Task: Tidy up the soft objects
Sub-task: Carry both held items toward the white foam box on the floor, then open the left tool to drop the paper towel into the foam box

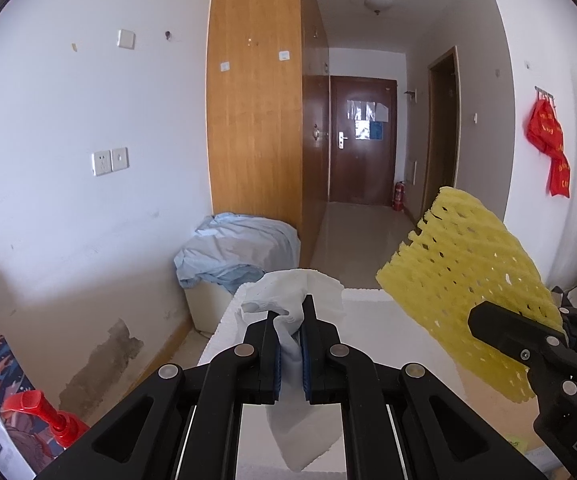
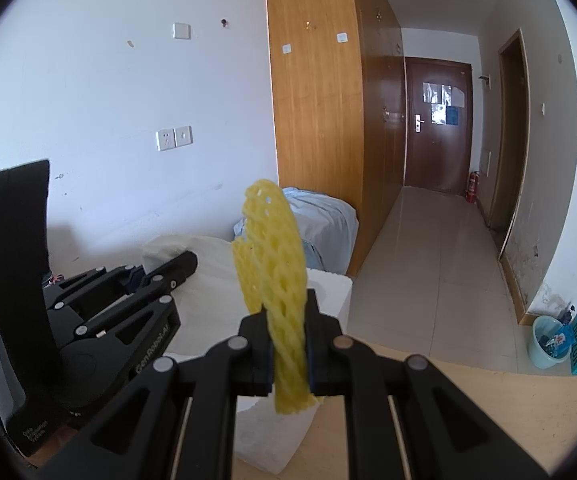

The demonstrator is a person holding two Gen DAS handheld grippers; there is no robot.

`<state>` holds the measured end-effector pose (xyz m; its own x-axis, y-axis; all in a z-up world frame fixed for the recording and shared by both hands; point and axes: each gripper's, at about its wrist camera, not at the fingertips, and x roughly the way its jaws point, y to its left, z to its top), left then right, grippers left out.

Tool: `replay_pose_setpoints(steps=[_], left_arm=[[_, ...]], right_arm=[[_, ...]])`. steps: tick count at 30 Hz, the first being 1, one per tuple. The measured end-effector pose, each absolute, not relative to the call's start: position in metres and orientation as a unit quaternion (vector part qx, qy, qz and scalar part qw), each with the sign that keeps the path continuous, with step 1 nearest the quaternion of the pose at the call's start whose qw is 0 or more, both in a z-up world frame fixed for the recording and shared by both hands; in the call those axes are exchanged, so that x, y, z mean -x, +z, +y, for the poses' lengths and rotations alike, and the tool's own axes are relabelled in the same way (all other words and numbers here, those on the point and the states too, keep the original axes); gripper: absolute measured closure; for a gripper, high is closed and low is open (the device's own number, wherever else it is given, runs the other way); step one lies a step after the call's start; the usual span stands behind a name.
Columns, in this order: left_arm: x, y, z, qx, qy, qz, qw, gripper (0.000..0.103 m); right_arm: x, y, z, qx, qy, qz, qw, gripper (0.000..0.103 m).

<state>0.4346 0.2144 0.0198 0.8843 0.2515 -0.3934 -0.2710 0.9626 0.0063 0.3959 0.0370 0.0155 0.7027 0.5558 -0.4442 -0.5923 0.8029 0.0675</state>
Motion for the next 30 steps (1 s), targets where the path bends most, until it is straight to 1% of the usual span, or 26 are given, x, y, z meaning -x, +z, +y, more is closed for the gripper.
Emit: replay_pose_setpoints(steps=[2,4,5,6,7,8,9,11,14,30], left_arm=[[-0.434,0.020,0.213,0.023,0.136,0.198,0.971,0.094],[-0.435,0.020,0.213,0.021,0.138,0.197,0.970,0.091],[-0.435,0.019,0.212,0.021,0.137,0.198,0.970,0.083],[-0.435,0.019,0.213,0.020,0.137,0.198,0.970,0.065],[-0.435,0.019,0.212,0.019,0.138,0.199,0.970,0.054],[-0.435,0.019,0.212,0.019,0.140,0.199,0.970,0.032],[-0.435,0.019,0.212,0.017,0.142,0.198,0.970,0.021],[-0.432,0.020,0.213,0.019,0.153,0.186,0.970,0.017],[-0.425,0.023,0.212,0.017,0.166,0.168,0.971,0.015],[-0.414,0.025,0.212,0.022,0.167,0.190,0.967,0.015]], right_arm=[[-0.396,0.016,0.036,0.040,0.312,0.227,0.922,0.088],[-0.396,0.016,0.035,0.040,0.312,0.227,0.922,0.088],[-0.397,0.016,0.035,0.039,0.312,0.227,0.922,0.088],[-0.397,0.017,0.035,0.040,0.312,0.226,0.922,0.088],[-0.397,0.017,0.034,0.038,0.311,0.226,0.922,0.088],[-0.397,0.017,0.034,0.038,0.312,0.226,0.922,0.088],[-0.397,0.017,0.034,0.038,0.312,0.226,0.922,0.088],[-0.397,0.018,0.033,0.038,0.312,0.225,0.922,0.088],[-0.396,0.017,0.033,0.038,0.312,0.225,0.922,0.088],[-0.399,0.019,0.035,0.039,0.318,0.230,0.919,0.088]])
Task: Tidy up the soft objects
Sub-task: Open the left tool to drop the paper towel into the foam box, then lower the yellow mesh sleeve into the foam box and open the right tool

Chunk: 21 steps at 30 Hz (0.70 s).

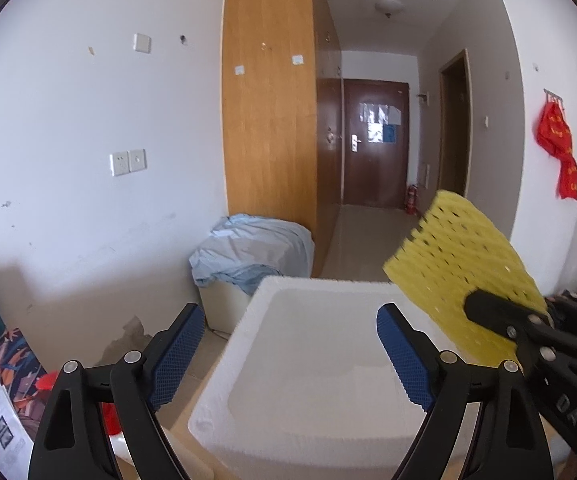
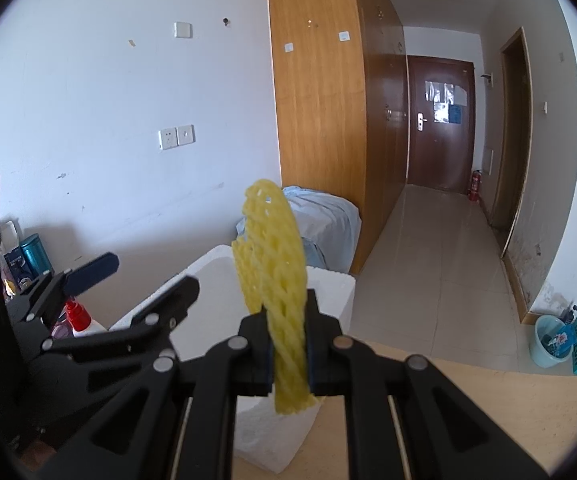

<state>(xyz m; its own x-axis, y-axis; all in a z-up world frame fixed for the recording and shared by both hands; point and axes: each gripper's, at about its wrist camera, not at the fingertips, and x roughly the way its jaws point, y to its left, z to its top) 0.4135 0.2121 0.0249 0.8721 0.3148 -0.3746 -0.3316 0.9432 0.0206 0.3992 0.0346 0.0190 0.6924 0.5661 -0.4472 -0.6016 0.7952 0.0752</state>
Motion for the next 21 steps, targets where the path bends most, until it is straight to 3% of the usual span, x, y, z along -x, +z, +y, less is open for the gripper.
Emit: replay_pose_setpoints(steps=[21], left_arm=[[-0.378,0.020,0.216,0.015,0.163,0.195,0.967,0.015]], right_arm=[[-0.404,0.013,0.044,0.048,0.337,0.241,0.909,0.088]])
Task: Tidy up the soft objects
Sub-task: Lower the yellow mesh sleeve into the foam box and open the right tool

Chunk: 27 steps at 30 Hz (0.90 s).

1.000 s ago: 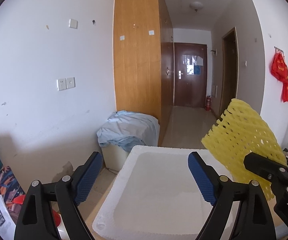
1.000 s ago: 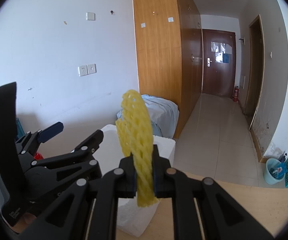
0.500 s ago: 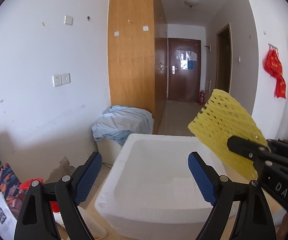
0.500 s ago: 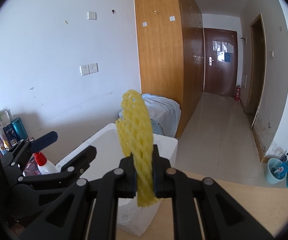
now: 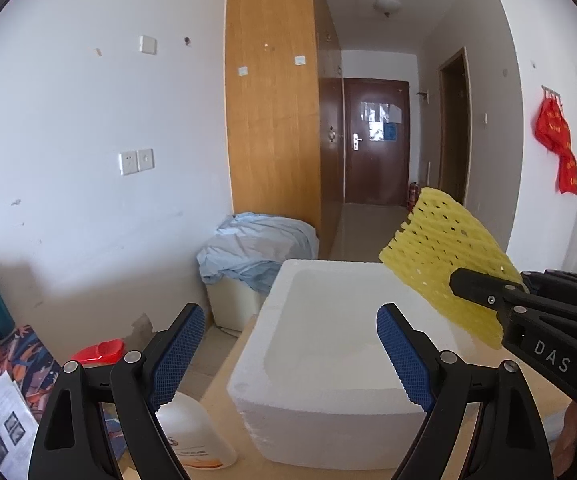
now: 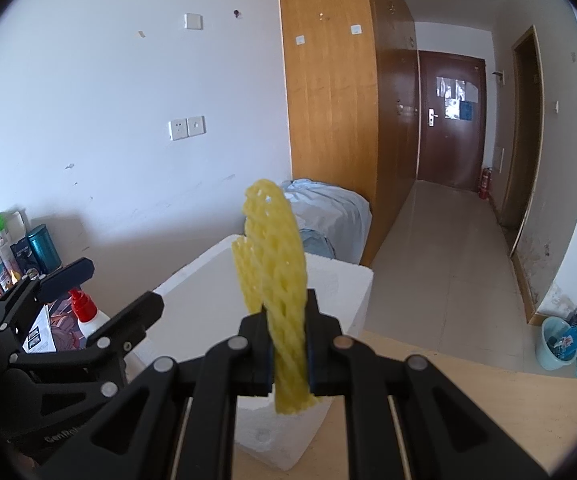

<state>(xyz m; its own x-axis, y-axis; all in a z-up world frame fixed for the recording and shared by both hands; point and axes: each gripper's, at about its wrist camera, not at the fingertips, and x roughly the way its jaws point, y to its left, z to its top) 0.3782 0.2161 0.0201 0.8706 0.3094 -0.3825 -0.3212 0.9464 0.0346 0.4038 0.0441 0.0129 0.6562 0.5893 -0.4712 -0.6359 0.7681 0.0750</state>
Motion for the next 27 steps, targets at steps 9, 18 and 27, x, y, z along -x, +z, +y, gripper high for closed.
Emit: replay_pose_setpoints(steps=[9,18,27], left_arm=[[-0.373,0.020,0.222,0.027,0.171,0.190,0.967,0.015],[-0.373,0.019,0.225,0.028,0.176,0.192,0.965,0.015],[-0.375,0.018,0.227,0.028,0.180,0.195,0.964,0.015]], right_arm=[[-0.414,0.003,0.053,0.052,0.350,0.255,0.900,0.088],[-0.420,0.000,0.060,0.063,0.351,0.255,0.899,0.088],[-0.426,-0.007,0.069,0.066,0.356,0.259,0.895,0.088]])
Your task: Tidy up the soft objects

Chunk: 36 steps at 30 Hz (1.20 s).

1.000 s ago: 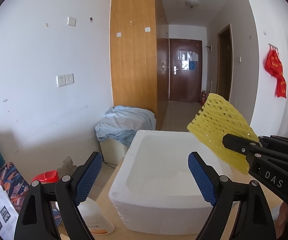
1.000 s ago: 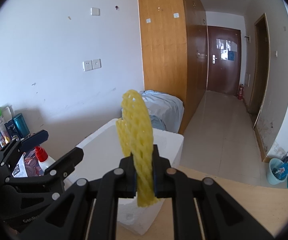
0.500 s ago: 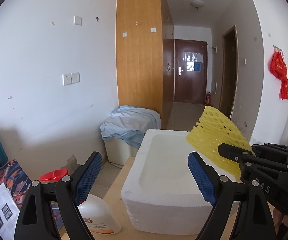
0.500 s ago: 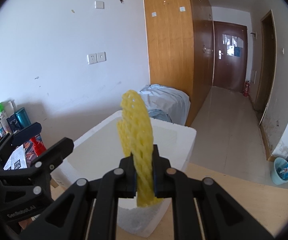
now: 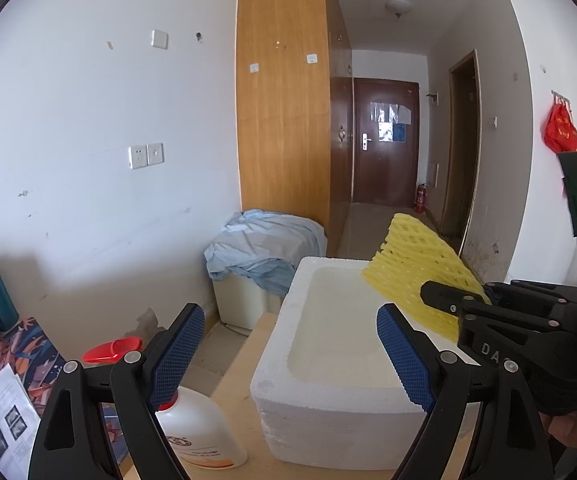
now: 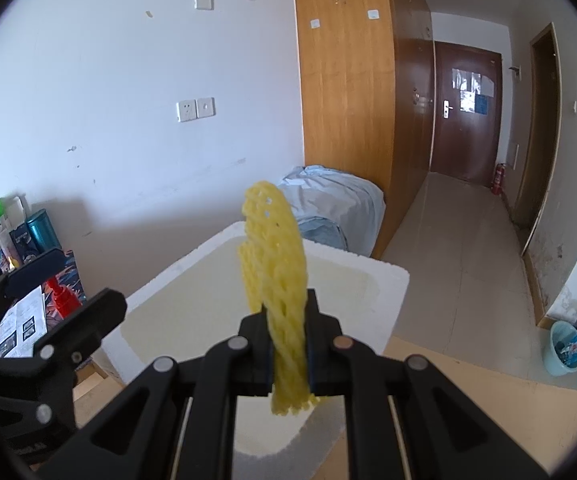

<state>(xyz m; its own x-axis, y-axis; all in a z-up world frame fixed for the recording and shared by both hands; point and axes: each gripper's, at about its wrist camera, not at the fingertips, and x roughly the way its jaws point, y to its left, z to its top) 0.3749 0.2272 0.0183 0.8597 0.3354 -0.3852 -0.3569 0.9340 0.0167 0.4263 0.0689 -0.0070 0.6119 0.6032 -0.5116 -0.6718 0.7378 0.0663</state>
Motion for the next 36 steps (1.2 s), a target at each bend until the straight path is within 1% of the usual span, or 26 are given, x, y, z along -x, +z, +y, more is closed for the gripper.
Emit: replay_pose_setpoints(steps=[15,19,21,23,24,25,26,29,36], left_arm=[[-0.374,0.020,0.233,0.029,0.188,0.197,0.962,0.015],[-0.374,0.020,0.234,0.032,0.189,0.197,0.961,0.015],[-0.375,0.019,0.234,0.032,0.188,0.198,0.961,0.015],[-0.375,0.019,0.234,0.031,0.187,0.197,0.962,0.015],[-0.375,0.019,0.234,0.031,0.187,0.197,0.962,0.015],[-0.374,0.019,0.234,0.031,0.186,0.198,0.962,0.015],[-0.374,0.019,0.235,0.032,0.187,0.197,0.962,0.015],[-0.373,0.019,0.236,0.035,0.188,0.196,0.962,0.015],[-0.372,0.020,0.239,0.035,0.186,0.194,0.963,0.015]], right_arm=[[-0.429,-0.010,0.075,0.070,0.365,0.268,0.889,0.088],[-0.431,-0.010,0.074,0.071,0.361,0.273,0.889,0.087],[-0.431,-0.010,0.074,0.072,0.355,0.276,0.890,0.074],[-0.430,-0.009,0.071,0.071,0.351,0.271,0.893,0.051],[-0.429,-0.008,0.071,0.071,0.350,0.269,0.895,0.046],[-0.427,-0.006,0.070,0.070,0.350,0.263,0.896,0.039],[-0.425,-0.005,0.070,0.071,0.350,0.259,0.897,0.036],[-0.422,-0.003,0.071,0.078,0.348,0.254,0.899,0.032],[-0.421,-0.002,0.071,0.078,0.344,0.257,0.900,0.030]])
